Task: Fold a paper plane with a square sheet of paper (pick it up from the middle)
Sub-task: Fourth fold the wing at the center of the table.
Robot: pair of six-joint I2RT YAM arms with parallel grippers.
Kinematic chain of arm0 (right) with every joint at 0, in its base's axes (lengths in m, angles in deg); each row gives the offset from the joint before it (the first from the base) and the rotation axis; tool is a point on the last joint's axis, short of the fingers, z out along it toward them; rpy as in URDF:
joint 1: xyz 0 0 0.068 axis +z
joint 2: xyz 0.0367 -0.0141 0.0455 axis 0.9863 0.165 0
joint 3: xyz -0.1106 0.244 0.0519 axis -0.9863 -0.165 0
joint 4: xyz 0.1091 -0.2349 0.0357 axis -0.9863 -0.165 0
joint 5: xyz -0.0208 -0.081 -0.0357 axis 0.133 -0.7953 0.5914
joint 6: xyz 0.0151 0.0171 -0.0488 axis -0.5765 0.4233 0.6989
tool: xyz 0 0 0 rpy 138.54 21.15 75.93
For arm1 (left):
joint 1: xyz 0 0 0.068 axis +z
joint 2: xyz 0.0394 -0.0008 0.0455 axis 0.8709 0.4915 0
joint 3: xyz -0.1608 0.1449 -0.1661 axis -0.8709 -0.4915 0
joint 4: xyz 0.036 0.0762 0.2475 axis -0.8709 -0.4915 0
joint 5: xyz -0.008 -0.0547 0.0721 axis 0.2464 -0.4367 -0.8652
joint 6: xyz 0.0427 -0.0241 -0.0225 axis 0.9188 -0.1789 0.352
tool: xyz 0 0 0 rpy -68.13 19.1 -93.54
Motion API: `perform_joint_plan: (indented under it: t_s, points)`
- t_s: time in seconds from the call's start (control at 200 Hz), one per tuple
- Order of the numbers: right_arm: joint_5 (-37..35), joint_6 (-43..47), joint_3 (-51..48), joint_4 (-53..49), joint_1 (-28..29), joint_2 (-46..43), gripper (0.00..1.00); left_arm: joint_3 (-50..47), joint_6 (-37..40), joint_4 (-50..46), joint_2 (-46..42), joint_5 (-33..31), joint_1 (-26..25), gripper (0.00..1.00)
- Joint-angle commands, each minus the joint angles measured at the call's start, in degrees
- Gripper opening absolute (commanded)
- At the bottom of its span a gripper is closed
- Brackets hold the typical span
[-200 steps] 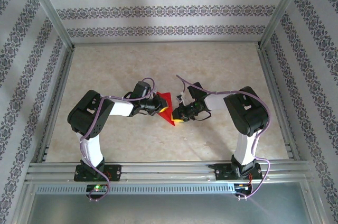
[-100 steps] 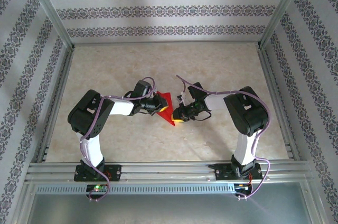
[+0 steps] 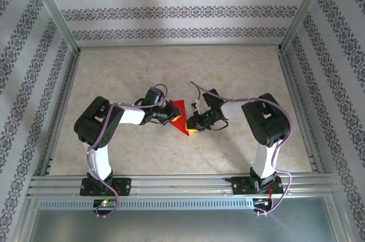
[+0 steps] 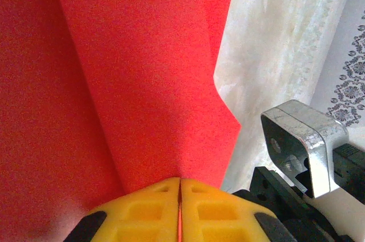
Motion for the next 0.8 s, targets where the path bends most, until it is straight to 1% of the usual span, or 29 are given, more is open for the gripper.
perform_joint_plan:
  t_s: [0.0, 0.43, 0.58, 0.794]
  points:
    - [-6.5, 0.0, -0.6, -5.4, -0.5, 3.1, 0.11, 1.0, 1.4, -2.8, 0.2, -1.0, -0.1, 0.09]
    - [-8.8, 0.6, 0.1, -7.3, 0.3, 4.4, 0.09, -1.4, 1.3, -0.3, -5.5, 0.8, -0.6, 0.10]
    - [-8.9, 0.6, 0.3, -7.4, 0.3, 4.5, 0.09, -2.5, 1.0, 0.1, -5.4, 0.7, -1.3, 0.10]
    - [-9.0, 0.3, 0.2, -7.4, 0.3, 4.6, 0.09, -2.9, 0.0, 2.4, -3.0, 1.3, -1.3, 0.09]
